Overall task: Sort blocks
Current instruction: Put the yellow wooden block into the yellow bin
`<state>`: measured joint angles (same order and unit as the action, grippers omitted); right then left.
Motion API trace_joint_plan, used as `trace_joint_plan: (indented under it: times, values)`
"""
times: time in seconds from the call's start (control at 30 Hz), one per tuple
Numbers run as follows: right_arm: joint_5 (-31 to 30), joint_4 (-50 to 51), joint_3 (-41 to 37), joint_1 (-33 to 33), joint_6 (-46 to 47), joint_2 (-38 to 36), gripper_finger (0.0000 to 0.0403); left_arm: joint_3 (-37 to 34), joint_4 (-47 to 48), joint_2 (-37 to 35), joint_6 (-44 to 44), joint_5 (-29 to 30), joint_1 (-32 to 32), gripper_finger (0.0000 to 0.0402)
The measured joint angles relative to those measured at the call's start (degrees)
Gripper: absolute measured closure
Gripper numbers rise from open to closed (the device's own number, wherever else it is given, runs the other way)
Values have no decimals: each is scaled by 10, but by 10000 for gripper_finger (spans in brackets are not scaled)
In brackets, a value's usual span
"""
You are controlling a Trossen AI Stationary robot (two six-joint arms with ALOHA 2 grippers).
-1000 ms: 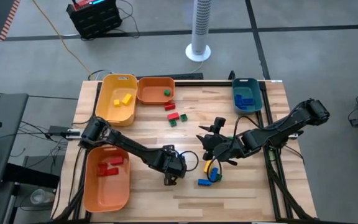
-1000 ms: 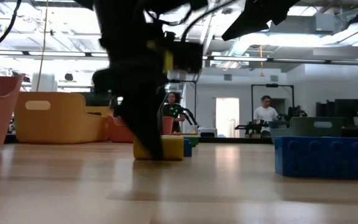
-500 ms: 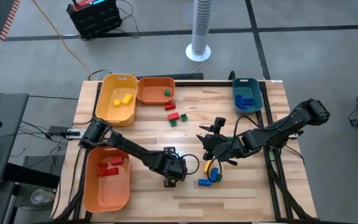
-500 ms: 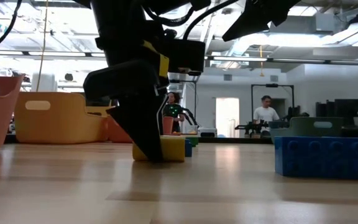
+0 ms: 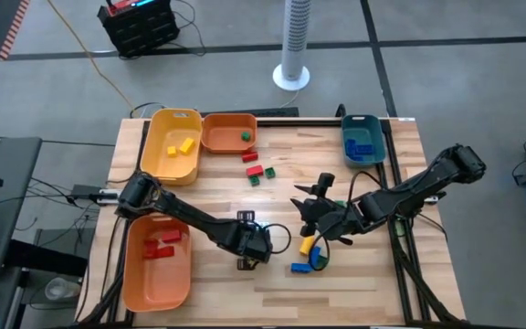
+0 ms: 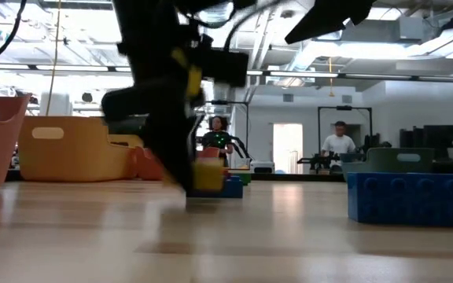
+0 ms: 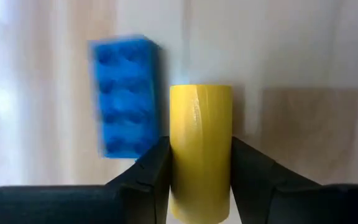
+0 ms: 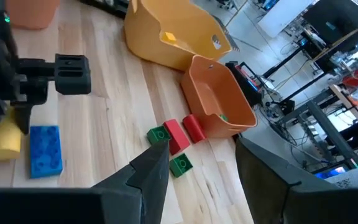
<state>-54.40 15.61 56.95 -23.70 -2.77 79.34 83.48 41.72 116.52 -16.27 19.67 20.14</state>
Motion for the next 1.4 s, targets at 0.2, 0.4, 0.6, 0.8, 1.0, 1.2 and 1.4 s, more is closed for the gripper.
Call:
trace_joint_plan:
  times: [0.2,0.4,0.6,0.8,1.0,1.2,1.4]
  values:
    - [-2,15,0,0,10,-6,207,1,55,-42,43,47,1,281]
    - [-2,68,0,25,-21,-17,207,2,137,-95,107,87,-27,281]
    - [2,65,0,79,-54,-42,207,-58,204,-190,116,112,-117,281]
    - [4,63,0,102,-63,-48,207,-158,190,-317,115,167,-244,281]
    - [6,39,0,104,-69,-48,207,-190,201,-393,115,188,-390,281]
    - [11,-10,0,95,-98,-48,207,-190,248,-405,142,124,-527,281]
    - [17,-13,0,79,-97,-48,207,-191,302,-371,155,28,-611,281]
